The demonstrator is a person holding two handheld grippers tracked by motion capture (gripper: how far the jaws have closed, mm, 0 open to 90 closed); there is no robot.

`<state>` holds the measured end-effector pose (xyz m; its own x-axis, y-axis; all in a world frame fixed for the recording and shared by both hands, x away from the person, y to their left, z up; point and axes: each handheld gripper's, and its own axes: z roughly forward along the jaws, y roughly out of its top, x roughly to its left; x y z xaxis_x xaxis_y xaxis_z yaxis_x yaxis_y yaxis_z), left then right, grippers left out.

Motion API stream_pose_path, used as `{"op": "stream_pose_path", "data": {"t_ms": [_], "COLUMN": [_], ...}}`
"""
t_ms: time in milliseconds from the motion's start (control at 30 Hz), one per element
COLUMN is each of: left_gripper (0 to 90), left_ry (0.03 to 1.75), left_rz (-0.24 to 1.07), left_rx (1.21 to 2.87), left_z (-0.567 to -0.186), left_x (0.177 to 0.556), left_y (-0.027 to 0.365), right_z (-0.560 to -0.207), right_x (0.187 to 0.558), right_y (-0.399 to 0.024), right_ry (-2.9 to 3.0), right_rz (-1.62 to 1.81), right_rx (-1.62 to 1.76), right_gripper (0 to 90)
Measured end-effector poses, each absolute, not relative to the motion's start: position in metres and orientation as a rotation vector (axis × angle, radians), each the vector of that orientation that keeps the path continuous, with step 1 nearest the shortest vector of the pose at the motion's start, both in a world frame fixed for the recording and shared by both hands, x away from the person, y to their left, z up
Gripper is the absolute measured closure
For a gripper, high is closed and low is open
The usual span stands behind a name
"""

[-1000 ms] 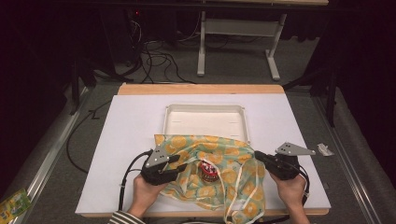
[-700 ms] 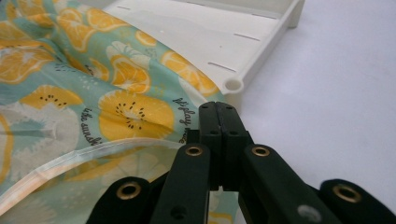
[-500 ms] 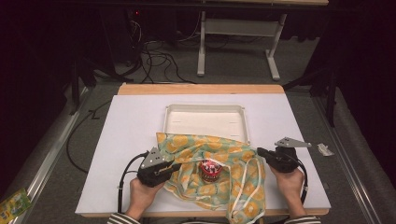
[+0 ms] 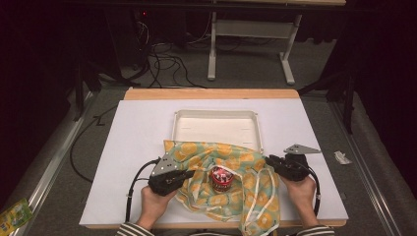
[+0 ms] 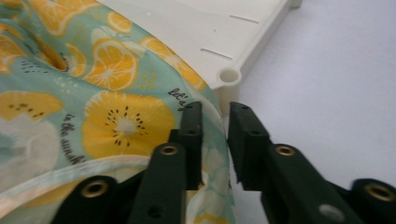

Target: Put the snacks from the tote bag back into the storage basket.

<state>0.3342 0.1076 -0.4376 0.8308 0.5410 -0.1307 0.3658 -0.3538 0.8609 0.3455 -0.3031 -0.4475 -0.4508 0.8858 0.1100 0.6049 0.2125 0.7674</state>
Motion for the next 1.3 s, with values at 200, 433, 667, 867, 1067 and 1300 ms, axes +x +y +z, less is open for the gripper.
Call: {"op": "stream_pose_path", "data": {"t_ms": [200, 433, 667, 867, 1067, 1300], "left_gripper": [89.1, 89.1, 89.1, 89.1, 89.1, 89.1], "left_ry": [0.667, 0.665, 0.666, 0.666, 0.667, 0.665], "left_rz": [0.212, 0.209, 0.208, 0.208, 0.208, 0.209], "left_rx": [1.977, 1.977, 1.972, 1.969, 1.964, 1.959], "left_z": [-0.438, -0.438, -0.438, -0.437, -0.436, -0.436], "left_x": [0.334, 0.334, 0.334, 0.333, 0.333, 0.333], "left_y": [0.105, 0.105, 0.105, 0.106, 0.106, 0.105], "right_z": [-0.431, -0.416, -0.412, -0.415, -0.419, -0.43], "right_x": [0.323, 0.297, 0.28, 0.272, 0.269, 0.276], "right_y": [-0.3, -0.285, -0.258, -0.238, -0.219, -0.211], "right_ry": [2.112, 2.128, 2.183, 2.246, 2.293, 2.309], "right_rz": [1.151, 1.224, 1.271, 1.306, 1.283, 1.175], "right_rx": [1.339, 1.251, 1.175, 1.133, 1.073, 1.094], "right_gripper": [61.4, 53.0, 45.0, 35.8, 28.2, 26.3]}}
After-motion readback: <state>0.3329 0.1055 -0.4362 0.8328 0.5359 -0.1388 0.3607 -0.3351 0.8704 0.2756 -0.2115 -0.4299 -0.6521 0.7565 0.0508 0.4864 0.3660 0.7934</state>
